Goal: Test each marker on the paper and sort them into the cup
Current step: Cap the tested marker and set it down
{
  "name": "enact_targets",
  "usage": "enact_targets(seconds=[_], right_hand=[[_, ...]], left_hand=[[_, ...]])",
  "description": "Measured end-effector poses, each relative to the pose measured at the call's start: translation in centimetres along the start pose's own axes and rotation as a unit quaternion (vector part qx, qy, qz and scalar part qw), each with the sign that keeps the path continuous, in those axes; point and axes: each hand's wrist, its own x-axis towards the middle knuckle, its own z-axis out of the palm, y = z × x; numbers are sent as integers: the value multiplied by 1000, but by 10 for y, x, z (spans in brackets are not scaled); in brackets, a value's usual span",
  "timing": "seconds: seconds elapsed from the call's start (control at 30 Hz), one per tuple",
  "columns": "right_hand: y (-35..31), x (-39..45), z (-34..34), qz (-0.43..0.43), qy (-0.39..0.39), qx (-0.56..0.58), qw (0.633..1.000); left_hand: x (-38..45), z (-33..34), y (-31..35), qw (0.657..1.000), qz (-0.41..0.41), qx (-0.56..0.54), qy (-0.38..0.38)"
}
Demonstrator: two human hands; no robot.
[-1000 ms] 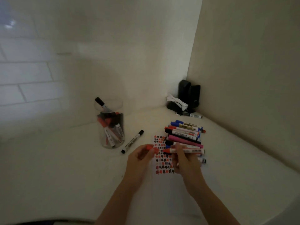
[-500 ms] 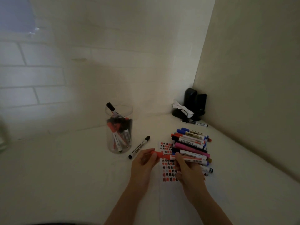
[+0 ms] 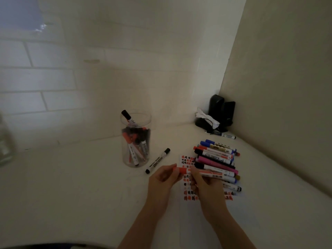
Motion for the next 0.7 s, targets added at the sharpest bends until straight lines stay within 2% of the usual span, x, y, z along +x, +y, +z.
enact_targets(seconds=[0.13, 0.2, 0.3, 0.37, 0.47, 0.57, 0.7], right_hand=[[-6, 2, 3, 27, -27, 11, 999], [-13, 2, 1, 65, -54, 14, 996], [-19, 2, -6, 115, -37, 22, 992], [-17, 0, -11, 83, -47, -59, 994], [-14, -7, -7, -14, -105, -216, 971], [-10, -13, 10, -78, -140, -269, 950], [-6, -14, 42, -143, -158, -283, 935]], left_hand=[[2, 1, 0, 1000, -3, -2, 0], [2, 2, 3, 999, -15, -33, 14], [2, 0, 8, 992, -46, -110, 35], [1, -2, 13, 988, -43, -136, 60], [-4, -5, 26, 993, 20, -74, 86], [-10, -8, 42, 993, 84, 5, 80], [-14, -21, 66, 985, 124, 77, 97]])
